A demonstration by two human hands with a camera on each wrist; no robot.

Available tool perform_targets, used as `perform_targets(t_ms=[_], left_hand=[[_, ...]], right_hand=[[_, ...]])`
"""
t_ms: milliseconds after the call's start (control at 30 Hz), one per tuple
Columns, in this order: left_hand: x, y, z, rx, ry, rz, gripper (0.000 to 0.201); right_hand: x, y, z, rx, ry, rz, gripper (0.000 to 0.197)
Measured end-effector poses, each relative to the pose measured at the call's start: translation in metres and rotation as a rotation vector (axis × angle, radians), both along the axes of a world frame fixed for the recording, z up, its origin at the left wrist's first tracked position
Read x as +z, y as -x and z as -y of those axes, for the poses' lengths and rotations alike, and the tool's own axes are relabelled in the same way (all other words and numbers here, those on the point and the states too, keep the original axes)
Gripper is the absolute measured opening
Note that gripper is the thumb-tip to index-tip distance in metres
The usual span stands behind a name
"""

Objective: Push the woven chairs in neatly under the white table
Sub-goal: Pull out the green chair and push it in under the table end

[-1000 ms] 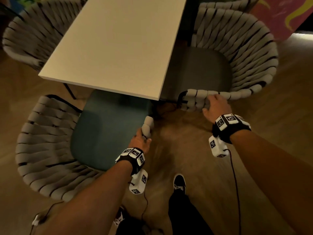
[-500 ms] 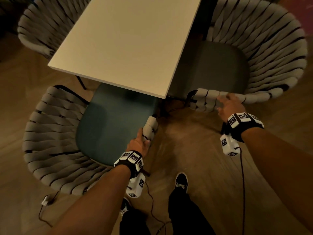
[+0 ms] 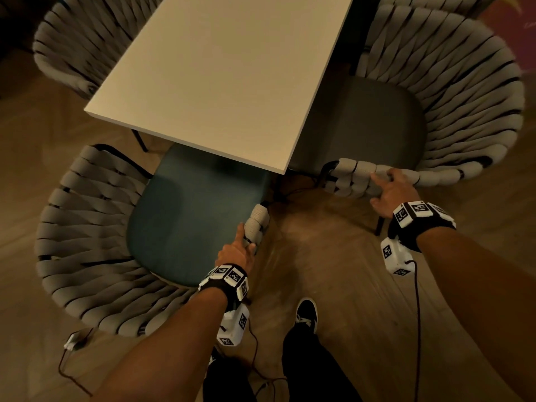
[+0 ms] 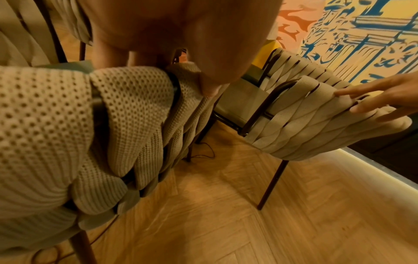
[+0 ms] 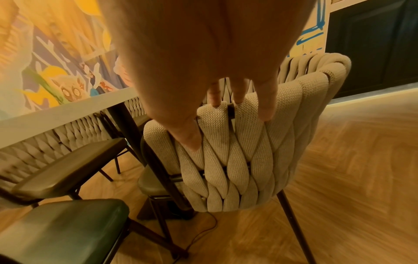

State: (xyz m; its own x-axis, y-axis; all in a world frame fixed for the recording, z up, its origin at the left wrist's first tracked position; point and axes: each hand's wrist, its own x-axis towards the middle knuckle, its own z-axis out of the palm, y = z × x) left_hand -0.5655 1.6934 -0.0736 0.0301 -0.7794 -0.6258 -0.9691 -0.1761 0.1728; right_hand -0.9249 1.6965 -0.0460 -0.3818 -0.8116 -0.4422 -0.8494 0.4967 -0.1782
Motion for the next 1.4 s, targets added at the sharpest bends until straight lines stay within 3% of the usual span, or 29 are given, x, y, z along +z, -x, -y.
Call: perform_targets(t_ms=[767,933,1100,1267,1400], left_hand=[[-0.006,0.000,0.002,0.035,-0.017,-0.054,0.065],[-0.002,-0.016,0.000,-0.055,-0.058,-0.050,0.072],[0.009,-0.062,-0.008,-0.022,-0.183,-0.191,0.069],[0.016,-0.176,-0.021,-0.064,-0.201,0.068,0.057],[0.032,-0.271,-0.025,0.019,-0.126,0.253,0.052]], right_hand=[[0.006,0.000,0.004,-0.004,-0.050,0.013,0.069],[0.009,-0.013,0.004,-0.048,-0.078,0.023,0.069],[0.008,-0.075,-0.009,-0.022,-0.155,0.200,0.063],[0.005,-0.194,-0.039,-0.051,-0.254,0.598,0.054],[-0.007,-0.284,-0.064,-0.180,-0.281,0.807,0.077]])
